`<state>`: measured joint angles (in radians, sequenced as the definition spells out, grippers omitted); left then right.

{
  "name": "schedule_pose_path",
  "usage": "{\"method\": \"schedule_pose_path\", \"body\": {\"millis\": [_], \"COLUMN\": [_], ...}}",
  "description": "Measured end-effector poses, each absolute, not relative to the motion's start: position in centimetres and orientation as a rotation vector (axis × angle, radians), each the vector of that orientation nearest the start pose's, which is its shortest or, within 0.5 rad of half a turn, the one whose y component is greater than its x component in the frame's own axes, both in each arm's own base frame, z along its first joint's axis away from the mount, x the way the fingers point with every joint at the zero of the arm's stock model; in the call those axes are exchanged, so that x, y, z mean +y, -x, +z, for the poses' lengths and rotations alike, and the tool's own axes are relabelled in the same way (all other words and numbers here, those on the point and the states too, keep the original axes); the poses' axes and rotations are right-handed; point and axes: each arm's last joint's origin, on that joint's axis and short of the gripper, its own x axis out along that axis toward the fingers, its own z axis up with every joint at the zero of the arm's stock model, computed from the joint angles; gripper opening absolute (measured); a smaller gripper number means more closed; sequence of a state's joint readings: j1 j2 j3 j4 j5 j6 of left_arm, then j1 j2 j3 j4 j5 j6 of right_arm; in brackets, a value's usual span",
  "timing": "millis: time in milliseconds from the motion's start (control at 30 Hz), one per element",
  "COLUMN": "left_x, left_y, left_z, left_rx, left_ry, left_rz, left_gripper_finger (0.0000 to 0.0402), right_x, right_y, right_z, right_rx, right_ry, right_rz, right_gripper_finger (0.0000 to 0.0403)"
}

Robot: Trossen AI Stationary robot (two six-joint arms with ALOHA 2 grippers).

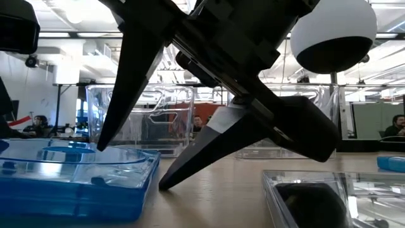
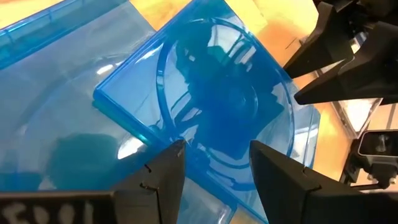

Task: Pick & place jewel cases by type
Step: Put the middle blue cd case into the right transparent bin

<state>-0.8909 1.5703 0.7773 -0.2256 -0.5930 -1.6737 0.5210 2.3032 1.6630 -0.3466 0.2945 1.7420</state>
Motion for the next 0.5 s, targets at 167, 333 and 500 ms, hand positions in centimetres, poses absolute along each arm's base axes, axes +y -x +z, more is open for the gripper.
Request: {"method": "schedule_pose_path", "body": {"millis": [167, 333, 500], "left_x": [-20.72, -20.45, -20.37], "left_y": [-18.81, -18.50, -18.16], "left_z": [15.28, 14.83, 15.23], "left_rx": [0.724, 0.787, 0.794], "left_ry": [0.884, 0.894, 0.965], "left_rz": [0.390, 0.388, 0.420], "left_gripper_finger": [0.0161, 0.0161, 0.0161], "right_x": [23.09, 22.87, 22.78], "right_y": [-42.24, -42.34, -42.31], "right_z": [12.16, 12.10, 12.01], "right_rx": [0.796, 0.799, 0.803], "right_ry": [-1.203, -1.194, -1.194], "right_rz": [-0.591, -0.590, -0.594], "right_gripper_finger": [0.0210, 0.0210, 0.0210]}}
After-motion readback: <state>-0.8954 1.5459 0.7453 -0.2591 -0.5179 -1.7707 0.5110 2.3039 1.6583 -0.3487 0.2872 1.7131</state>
